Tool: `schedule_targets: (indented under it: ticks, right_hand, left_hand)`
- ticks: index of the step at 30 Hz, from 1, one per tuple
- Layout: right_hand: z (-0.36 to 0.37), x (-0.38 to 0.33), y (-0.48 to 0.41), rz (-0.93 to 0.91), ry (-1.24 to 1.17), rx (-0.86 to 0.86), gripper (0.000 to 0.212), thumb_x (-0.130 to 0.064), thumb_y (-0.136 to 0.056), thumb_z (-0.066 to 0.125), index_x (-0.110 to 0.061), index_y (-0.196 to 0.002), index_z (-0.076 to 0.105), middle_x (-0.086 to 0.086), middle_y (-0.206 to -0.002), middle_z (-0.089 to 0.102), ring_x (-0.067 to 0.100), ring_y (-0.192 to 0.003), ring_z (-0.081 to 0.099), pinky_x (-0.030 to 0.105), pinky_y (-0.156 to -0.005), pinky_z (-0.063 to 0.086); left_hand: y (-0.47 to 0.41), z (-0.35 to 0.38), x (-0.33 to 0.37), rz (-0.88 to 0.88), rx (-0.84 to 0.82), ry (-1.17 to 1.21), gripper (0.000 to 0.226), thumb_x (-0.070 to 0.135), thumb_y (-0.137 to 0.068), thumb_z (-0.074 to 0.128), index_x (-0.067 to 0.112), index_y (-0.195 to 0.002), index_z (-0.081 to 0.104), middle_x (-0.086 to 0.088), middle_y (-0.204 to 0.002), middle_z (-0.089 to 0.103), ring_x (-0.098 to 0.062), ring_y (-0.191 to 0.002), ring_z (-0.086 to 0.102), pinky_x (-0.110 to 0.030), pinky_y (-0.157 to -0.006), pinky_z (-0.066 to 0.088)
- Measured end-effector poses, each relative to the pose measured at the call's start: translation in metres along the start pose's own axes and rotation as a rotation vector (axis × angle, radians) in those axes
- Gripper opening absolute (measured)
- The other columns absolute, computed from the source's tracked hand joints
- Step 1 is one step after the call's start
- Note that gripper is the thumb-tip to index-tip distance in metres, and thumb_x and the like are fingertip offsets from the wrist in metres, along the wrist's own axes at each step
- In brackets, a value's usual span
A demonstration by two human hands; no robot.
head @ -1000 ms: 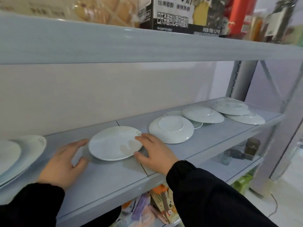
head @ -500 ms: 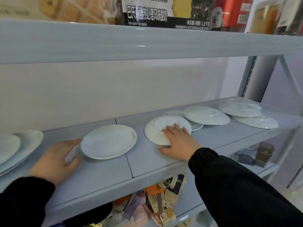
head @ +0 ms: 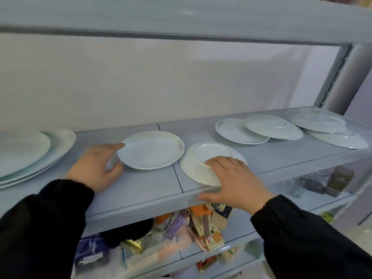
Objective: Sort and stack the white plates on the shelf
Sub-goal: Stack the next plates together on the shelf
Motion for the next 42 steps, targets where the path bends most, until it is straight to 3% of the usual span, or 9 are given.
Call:
schedule_targets:
  ticks: [8, 10, 15, 18, 23, 27, 30, 33, 42]
  right_hand:
    - [-0.004, 0.0, 0.01, -0.041, 0.079, 0.081, 0.074, -0.057, -0.071, 0.077, -0.026, -0.133, 0.055, -0.005, -0.123, 0.06, 0.023, -0.111, 0.058, 0.04, -0.09, 0.051]
    - [-0.01, -0.001, 0.013, -0.068, 0.105, 0.085, 0.066, -0.05, -0.075, 0.076, -0.026, -0.133, 0.057, -0.005, -0.121, 0.062, 0.024, -0.108, 0.061, 0.039, -0.084, 0.055]
    - [-0.039, 0.013, 0.018, 0.029, 0.071, 0.022, 0.059, -0.043, -0.088, 0.06, -0.036, -0.145, 0.044, -0.014, -0.141, 0.05, 0.016, -0.127, 0.051, 0.037, -0.096, 0.049]
    - [-0.059, 0.022, 0.01, 0.031, 0.023, 0.27, 0.046, -0.025, -0.091, 0.059, -0.029, -0.137, 0.058, -0.004, -0.127, 0.063, 0.026, -0.106, 0.064, 0.035, -0.075, 0.051]
    - [-0.074, 0.024, -0.021, 0.01, -0.226, 0.565, 0.038, -0.01, -0.099, 0.049, -0.019, -0.133, 0.062, 0.005, -0.118, 0.069, 0.022, -0.102, 0.062, 0.022, -0.084, 0.045]
    - [-0.087, 0.008, -0.045, 0.165, -0.567, 0.775, 0.028, -0.017, -0.104, 0.048, -0.023, -0.127, 0.063, -0.017, -0.111, 0.066, -0.004, -0.098, 0.057, 0.01, -0.086, 0.041]
    - [-0.075, -0.006, -0.073, 0.381, -1.249, 0.755, 0.024, -0.021, -0.101, 0.05, -0.038, -0.114, 0.061, -0.017, -0.11, 0.068, 0.0, -0.101, 0.064, 0.03, -0.091, 0.055]
    - [-0.046, -0.018, -0.105, 0.484, -1.71, 0.635, 0.036, -0.01, -0.1, 0.048, -0.027, -0.129, 0.058, 0.001, -0.121, 0.068, 0.023, -0.11, 0.066, 0.043, -0.089, 0.057]
    - [0.027, -0.016, -0.135, 0.668, -1.65, 0.429, 0.057, 0.007, -0.085, 0.037, -0.015, -0.134, 0.056, 0.013, -0.12, 0.067, 0.034, -0.108, 0.065, 0.044, -0.085, 0.056]
  left_hand:
    - [0.002, -0.001, 0.006, 0.032, 0.067, 0.042, 0.054, 0.027, -0.086, 0.063, 0.026, -0.138, 0.05, -0.001, -0.137, 0.056, -0.023, -0.128, 0.045, -0.035, -0.108, 0.034]
    - [0.002, -0.001, 0.007, 0.043, 0.075, 0.045, 0.053, 0.025, -0.085, 0.064, 0.024, -0.137, 0.051, -0.002, -0.136, 0.057, -0.024, -0.127, 0.046, -0.036, -0.108, 0.035]
    - [0.003, -0.002, 0.009, 0.052, 0.105, 0.066, 0.052, 0.027, -0.085, 0.061, 0.021, -0.136, 0.052, -0.003, -0.135, 0.057, -0.023, -0.127, 0.044, -0.026, -0.105, 0.028]
    - [0.002, -0.003, 0.008, 0.047, 0.102, 0.078, 0.052, 0.025, -0.086, 0.061, 0.022, -0.137, 0.051, -0.002, -0.136, 0.056, -0.022, -0.128, 0.043, -0.027, -0.107, 0.028]
    - [0.001, -0.004, 0.009, 0.014, 0.102, 0.101, 0.053, 0.024, -0.086, 0.062, 0.024, -0.138, 0.05, 0.001, -0.137, 0.055, -0.018, -0.129, 0.042, -0.026, -0.107, 0.028]
    - [0.002, -0.005, 0.007, 0.03, 0.116, 0.108, 0.052, 0.031, -0.085, 0.056, 0.023, -0.136, 0.052, 0.001, -0.134, 0.057, -0.018, -0.126, 0.043, -0.023, -0.104, 0.029]
    - [0.001, -0.005, 0.009, 0.027, 0.125, 0.102, 0.05, 0.028, -0.087, 0.056, 0.021, -0.137, 0.052, 0.002, -0.133, 0.057, -0.018, -0.125, 0.043, -0.022, -0.102, 0.027]
    - [0.001, -0.008, 0.008, 0.017, 0.128, 0.094, 0.052, 0.033, -0.086, 0.052, 0.022, -0.137, 0.051, 0.003, -0.133, 0.057, -0.017, -0.126, 0.042, -0.023, -0.103, 0.028]
    - [0.004, -0.012, 0.008, 0.024, 0.17, 0.065, 0.064, 0.046, -0.079, 0.036, 0.02, -0.134, 0.054, 0.005, -0.131, 0.059, -0.014, -0.121, 0.042, -0.015, -0.099, 0.025]
Point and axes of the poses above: each hand's wrist, its own y-axis away from the middle knuckle, its own z-axis out of the palm, x = y × z, the point moved 3 cm from there along -y, towards the middle knuckle
